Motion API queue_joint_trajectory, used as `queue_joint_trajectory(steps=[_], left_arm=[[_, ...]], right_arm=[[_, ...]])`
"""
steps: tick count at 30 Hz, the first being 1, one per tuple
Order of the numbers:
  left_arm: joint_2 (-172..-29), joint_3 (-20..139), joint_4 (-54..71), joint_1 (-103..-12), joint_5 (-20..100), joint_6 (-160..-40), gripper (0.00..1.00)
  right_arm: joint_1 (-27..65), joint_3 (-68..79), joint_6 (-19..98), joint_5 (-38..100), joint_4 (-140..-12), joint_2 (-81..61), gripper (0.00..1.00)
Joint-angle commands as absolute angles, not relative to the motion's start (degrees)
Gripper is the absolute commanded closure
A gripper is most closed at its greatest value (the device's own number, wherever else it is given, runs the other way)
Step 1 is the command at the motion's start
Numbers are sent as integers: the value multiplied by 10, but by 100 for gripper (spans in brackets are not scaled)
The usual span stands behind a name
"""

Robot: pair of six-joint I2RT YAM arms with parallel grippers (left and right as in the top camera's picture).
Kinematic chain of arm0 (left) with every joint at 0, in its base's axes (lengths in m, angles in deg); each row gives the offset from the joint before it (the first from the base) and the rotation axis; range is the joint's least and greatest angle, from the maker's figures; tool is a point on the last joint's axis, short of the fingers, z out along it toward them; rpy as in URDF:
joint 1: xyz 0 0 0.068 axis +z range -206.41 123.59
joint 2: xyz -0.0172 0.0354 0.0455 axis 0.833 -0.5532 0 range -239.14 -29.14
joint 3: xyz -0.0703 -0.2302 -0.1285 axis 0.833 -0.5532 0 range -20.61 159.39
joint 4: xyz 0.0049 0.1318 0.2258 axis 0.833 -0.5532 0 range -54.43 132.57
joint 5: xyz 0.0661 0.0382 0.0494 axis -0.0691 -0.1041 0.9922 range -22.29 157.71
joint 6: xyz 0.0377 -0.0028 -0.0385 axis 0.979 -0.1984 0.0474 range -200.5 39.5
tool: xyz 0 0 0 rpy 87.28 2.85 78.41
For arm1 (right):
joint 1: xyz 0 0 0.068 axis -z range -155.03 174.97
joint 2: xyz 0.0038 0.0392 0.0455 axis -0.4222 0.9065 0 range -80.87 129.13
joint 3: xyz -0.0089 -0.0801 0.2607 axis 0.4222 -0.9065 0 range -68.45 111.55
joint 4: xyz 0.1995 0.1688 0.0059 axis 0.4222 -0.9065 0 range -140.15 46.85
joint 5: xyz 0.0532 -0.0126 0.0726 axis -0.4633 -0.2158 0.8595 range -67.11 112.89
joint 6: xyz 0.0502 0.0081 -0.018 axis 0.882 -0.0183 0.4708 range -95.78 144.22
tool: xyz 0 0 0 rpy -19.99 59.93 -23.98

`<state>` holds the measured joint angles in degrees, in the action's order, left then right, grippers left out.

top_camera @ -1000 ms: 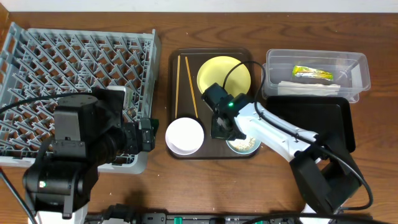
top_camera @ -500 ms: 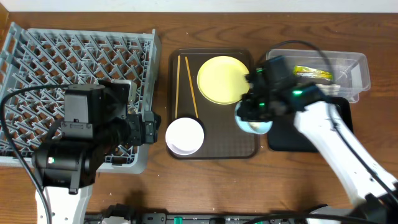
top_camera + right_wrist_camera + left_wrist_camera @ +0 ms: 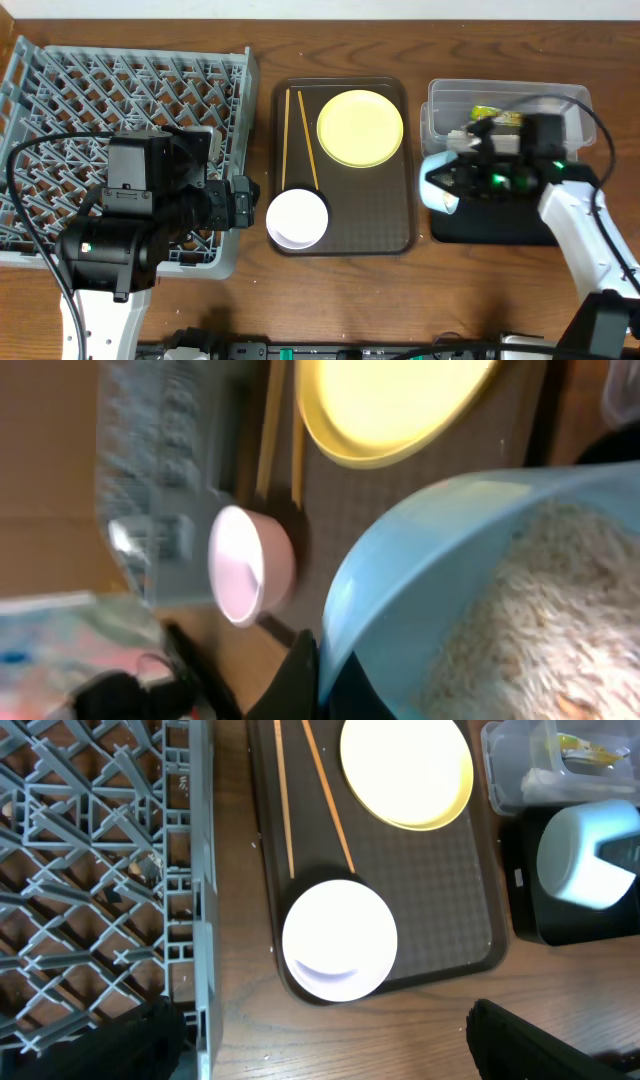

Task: Sort waste into correct bins and load items into the dishwasher
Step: 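Tip the blue bowl over the black tray to dump the rice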

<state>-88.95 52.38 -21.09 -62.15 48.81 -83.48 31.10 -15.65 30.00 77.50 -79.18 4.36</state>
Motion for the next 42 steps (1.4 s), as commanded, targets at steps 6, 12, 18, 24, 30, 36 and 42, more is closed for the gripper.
queue_joint_trajectory(steps=[6, 12, 18, 24, 30, 36, 42], left_arm=[[-890, 525, -212, -622, 494, -837, 5], [-890, 525, -212, -622, 494, -837, 5], [-890, 525, -213, -622, 494, -837, 5], [-890, 525, -213, -622, 494, -837, 5], [-890, 525, -212, -622, 494, -837, 5], [-890, 525, -209, -622, 494, -837, 5], [-890, 525, -206, -622, 494, -837, 5]], right_arm=[[390, -243, 193, 1019, -742, 42, 99], [427, -270, 185, 1121, -695, 42, 99], [443, -270, 199, 1108, -703, 42, 99], [443, -270, 213, 1040, -692, 42, 99], [442, -270, 259, 972, -695, 42, 99], [442, -270, 297, 965, -681, 42, 99], [439, -270, 302, 1016, -665, 41, 99]])
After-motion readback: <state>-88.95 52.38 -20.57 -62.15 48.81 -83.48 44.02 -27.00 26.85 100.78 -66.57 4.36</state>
